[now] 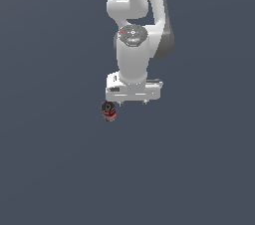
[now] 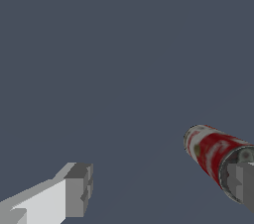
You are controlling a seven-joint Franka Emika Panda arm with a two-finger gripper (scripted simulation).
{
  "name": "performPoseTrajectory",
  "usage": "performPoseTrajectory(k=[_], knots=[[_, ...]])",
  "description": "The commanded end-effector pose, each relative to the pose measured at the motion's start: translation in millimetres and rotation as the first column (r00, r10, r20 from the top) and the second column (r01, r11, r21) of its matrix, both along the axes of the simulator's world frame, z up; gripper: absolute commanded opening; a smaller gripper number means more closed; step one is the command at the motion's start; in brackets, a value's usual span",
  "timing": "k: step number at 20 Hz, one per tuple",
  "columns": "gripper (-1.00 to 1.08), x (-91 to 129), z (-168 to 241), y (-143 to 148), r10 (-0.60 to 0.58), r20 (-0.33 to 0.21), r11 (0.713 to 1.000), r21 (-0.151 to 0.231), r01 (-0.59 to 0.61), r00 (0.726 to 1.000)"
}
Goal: Pick up the object and move it to a goal position.
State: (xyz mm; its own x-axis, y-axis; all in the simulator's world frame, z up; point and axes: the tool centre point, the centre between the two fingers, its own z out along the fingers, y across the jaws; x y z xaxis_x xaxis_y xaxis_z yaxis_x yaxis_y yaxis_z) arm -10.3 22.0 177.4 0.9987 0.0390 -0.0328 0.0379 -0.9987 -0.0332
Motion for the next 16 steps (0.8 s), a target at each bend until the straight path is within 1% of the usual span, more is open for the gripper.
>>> performPoseTrajectory(k=[1,6,12,16], knots=[[1.00,-0.9,-1.9,-4.3,-0.001,0.001,1.000,-0.001,0.001,1.000],[1.00,-6.4,-12.6,-28.3,0.000,0.009,1.000,-0.006,0.000,1.000],[1.00,-22.2,-34.0,-77.7,0.001,0.024,1.000,-0.020,-0.001,1.000],[1.00,-32.4,-44.3,-102.0,0.002,0.030,1.000,-0.027,-0.001,1.000]])
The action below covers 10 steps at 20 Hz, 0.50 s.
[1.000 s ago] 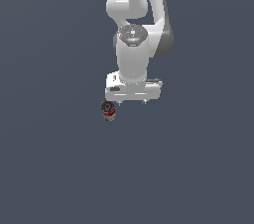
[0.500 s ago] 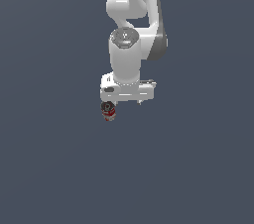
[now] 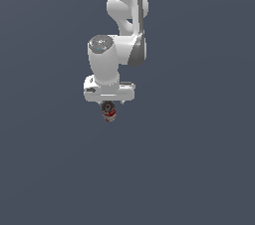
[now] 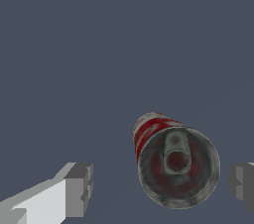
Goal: Pick up the object and move it to a goal position.
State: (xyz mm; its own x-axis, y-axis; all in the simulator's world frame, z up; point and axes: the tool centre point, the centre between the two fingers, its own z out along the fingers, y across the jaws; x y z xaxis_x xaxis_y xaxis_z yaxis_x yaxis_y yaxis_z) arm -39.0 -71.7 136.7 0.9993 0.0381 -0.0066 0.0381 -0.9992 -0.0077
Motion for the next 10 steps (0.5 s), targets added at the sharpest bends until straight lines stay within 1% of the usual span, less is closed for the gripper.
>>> performPoseTrajectory(k=[1,5,10], knots=[[1.00,-5.7,-5.3,-12.5,0.002,0.004,1.000,-0.004,-0.002,1.000],[1.00,-9.9,-9.2,-21.4,0.002,0.007,1.000,-0.007,-0.002,1.000],[1.00,-9.5,-11.6,-20.5,0.001,0.005,1.000,-0.007,0.000,1.000]])
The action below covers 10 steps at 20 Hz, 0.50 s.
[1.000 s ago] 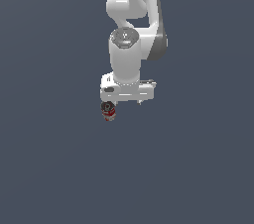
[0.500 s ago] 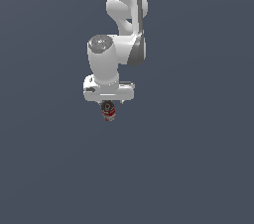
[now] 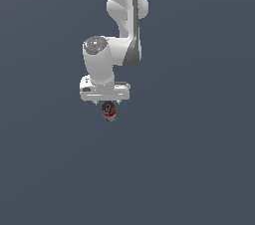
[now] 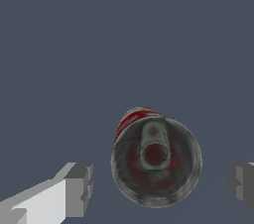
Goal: Pick up the object and move it to a goal position.
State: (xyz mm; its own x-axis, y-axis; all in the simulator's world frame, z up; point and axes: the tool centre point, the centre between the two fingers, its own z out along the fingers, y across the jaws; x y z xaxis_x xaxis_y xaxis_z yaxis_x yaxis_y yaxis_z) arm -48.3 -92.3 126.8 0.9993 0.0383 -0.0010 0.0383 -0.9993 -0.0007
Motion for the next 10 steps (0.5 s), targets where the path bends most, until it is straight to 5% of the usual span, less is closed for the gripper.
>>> performPoseTrajectory(k=[1,10], knots=[[1.00,-0.3,-4.1,0.0,0.000,0.000,1.000,0.000,0.000,1.000],[1.00,-1.9,-42.4,-0.9,0.002,0.001,1.000,-0.001,-0.002,1.000]])
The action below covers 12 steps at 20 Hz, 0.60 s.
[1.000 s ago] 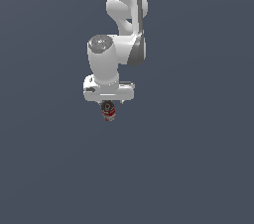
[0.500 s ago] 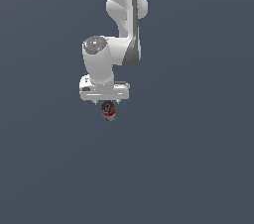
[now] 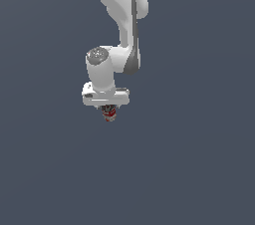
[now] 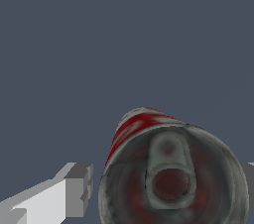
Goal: Pick up the object and move it to a goal position.
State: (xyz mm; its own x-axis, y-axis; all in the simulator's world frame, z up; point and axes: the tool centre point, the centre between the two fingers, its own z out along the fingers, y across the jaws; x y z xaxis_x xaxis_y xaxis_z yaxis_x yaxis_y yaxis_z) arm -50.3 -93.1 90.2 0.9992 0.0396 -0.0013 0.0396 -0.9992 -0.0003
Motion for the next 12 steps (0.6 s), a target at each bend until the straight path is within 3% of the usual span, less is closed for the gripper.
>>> performPoseTrajectory(k=[1,5,6,12], knots=[[1.00,0.2,-8.5,-0.2,0.000,0.001,1.000,0.000,0.000,1.000],[1.00,0.8,-12.9,-0.5,0.000,0.001,1.000,0.000,0.000,1.000],[-1.00,0.8,-12.9,-0.5,0.000,0.001,1.000,0.000,0.000,1.000],[-1.00,0.8,-12.9,-0.5,0.000,0.001,1.000,0.000,0.000,1.000]])
